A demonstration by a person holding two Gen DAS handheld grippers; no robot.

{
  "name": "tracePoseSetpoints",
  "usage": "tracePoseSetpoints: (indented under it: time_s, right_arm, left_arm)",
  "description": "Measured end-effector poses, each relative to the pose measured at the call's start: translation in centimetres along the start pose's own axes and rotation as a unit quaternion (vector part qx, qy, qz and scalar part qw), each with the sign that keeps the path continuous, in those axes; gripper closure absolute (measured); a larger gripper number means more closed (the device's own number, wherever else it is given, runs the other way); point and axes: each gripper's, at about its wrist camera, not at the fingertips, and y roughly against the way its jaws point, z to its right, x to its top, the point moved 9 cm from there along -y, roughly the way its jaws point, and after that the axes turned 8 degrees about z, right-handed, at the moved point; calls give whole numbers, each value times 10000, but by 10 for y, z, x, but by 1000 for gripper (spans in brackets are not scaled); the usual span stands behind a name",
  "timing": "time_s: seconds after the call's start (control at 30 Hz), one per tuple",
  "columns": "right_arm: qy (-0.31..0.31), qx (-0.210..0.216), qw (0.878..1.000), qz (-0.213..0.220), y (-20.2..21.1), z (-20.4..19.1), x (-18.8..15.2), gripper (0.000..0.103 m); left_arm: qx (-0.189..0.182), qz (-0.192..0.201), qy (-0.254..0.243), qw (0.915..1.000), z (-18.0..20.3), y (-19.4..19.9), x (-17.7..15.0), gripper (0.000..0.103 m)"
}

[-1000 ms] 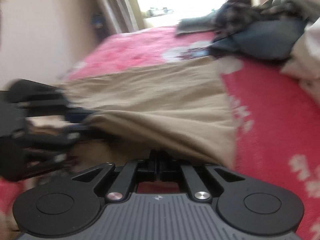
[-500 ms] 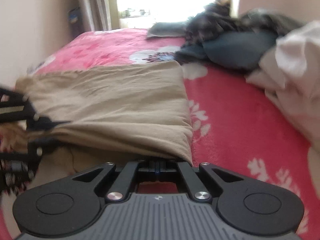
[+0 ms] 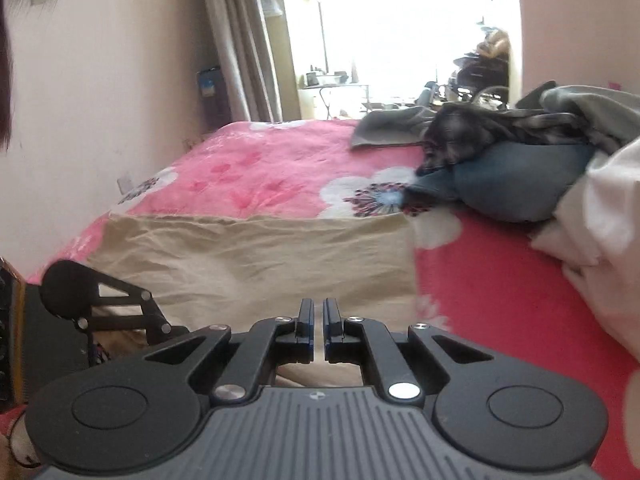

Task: Fold clothes
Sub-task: 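Hold the trouser fold with the left gripper while the right gripper tucks the edge under, then open both grippers and release the folded khaki trousers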

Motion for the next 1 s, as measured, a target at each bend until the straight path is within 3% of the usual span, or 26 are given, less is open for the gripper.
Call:
tracePoseSetpoints:
  time_s: [0.07, 0.2, 0.3, 0.37, 0.4, 0.43, 0.6, 0.73, 0.77, 0.87, 1.0]
  right_arm:
    - [109, -83, 9995, -280, -13, 0, -24, 97]
    - [884, -215, 9958, -51, -19, -1, -57, 97]
    - [882, -241, 9958, -101, -20, -1, -54, 97]
    - [575, -197, 9981, -87, -18, 4, -53, 96]
    - [522, -184, 9984, -83, -18, 5, -54, 96]
    - [470, -172, 9987, -79, -17, 6, -54, 96]
    - [417, -174, 9990, -16, -14, 7, -55, 96]
    - [267, -139, 9995, -14, -15, 10, -55, 96]
    - [242, -126, 9996, -11, -15, 10, -55, 96]
    - [170, -117, 9998, -80, -13, 11, -53, 96]
    - [-231, -276, 9987, -353, -10, 15, -38, 93]
  left_arm:
    - [-66, -32, 28, 10000, 1, 0, 0, 87]
    - [-227, -107, 64, 9997, 3, 5, 1, 86]
    - [-756, -277, 974, 9920, -17, 14, 2, 81]
    - [-1206, -354, 2019, 9713, -39, 21, 0, 74]
    - [-1415, -354, 2529, 9564, -50, 25, 0, 73]
    - [-1449, -278, 2956, 9438, -60, 29, 0, 73]
    - [-1088, -201, 3998, 9099, -90, 16, -6, 72]
    - [-1083, -549, 3018, 9456, -48, -1, -21, 72]
    - [-960, -411, 2772, 9551, -41, 2, -22, 72]
    - [-839, -297, 2543, 9630, -39, 7, -20, 72]
    - [-806, -264, 2453, 9657, -39, 7, -21, 72]
